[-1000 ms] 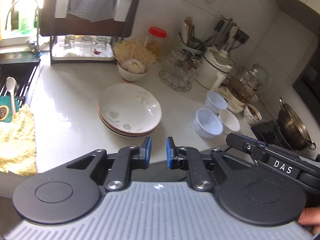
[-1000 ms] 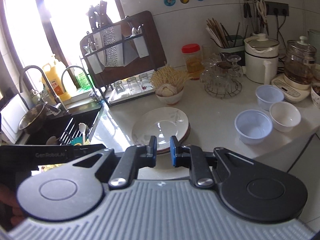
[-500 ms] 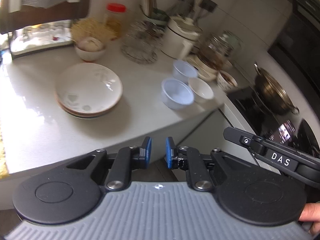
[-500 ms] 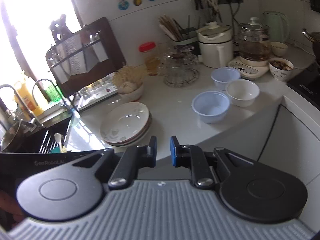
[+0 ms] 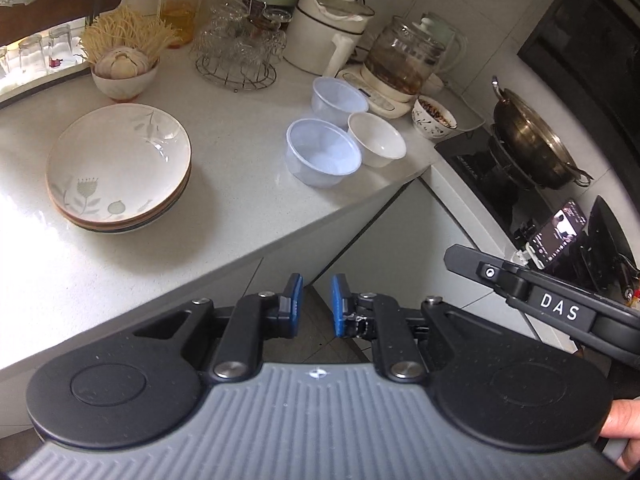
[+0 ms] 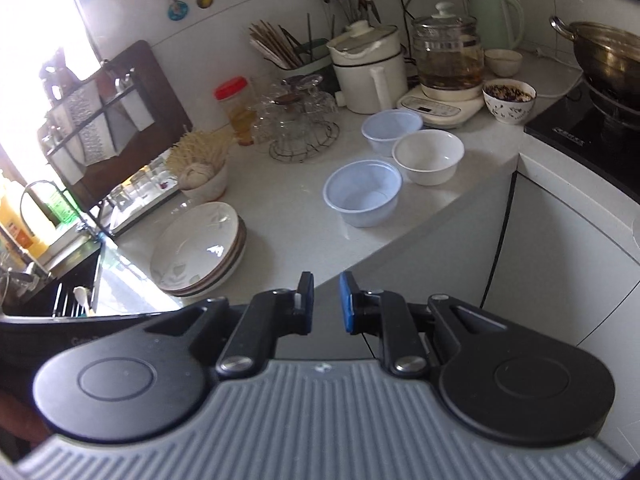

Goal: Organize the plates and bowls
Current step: 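Move both grippers toward the light blue plastic bowl by the kettle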

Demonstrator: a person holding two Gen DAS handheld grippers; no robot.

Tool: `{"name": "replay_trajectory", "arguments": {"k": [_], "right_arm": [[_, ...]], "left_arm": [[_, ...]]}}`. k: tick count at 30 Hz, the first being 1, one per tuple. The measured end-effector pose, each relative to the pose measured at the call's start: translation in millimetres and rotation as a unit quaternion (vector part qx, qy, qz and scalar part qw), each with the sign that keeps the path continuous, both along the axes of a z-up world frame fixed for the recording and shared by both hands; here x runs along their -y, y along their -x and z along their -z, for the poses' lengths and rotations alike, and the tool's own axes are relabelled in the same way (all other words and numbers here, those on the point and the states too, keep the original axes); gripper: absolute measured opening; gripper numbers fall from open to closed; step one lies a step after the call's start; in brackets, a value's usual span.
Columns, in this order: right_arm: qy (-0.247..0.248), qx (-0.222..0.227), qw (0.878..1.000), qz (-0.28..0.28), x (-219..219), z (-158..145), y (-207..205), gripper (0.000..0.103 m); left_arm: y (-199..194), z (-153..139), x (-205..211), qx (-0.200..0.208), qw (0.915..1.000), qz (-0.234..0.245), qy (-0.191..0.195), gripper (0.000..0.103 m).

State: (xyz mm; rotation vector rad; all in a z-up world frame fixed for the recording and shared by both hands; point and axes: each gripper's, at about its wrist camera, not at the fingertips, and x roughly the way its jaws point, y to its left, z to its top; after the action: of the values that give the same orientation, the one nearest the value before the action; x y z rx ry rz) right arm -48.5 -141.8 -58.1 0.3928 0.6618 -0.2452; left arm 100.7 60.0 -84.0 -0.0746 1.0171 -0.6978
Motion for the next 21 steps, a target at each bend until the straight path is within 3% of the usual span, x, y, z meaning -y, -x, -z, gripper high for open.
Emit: {"name": "replay_trajectory", "arguments": {"k": [8,12,13,16,21], "right_arm": [[-0.005,-0.022,0.999,0.023,42,12,-40,0.019],[-0.01,-0.031,0.999,0.031,66,21,-69,0.019],[-0.016,-0.037,0.999,0.033,72,24,-77,0.021],[-0.037,-0.045,0.998,0.035,91,34,-100,0.044],[-0.064,-0.064,0.995,0.033,116,50,-135,0.047]], "left_arm": [[-47,11,35,-0.025,0.9996,-0.007,-0.004,0.017],[-78,19,54,-0.037,0.9991,-0.02,-0.008,0.028],[-86,21,59,-0.04,0.9989,-0.022,-0.01,0.033],[-112,29,76,-0.05,0.9983,-0.026,-0.017,0.042],[-154,48,101,-0.064,0.997,-0.031,-0.03,0.048]]}}
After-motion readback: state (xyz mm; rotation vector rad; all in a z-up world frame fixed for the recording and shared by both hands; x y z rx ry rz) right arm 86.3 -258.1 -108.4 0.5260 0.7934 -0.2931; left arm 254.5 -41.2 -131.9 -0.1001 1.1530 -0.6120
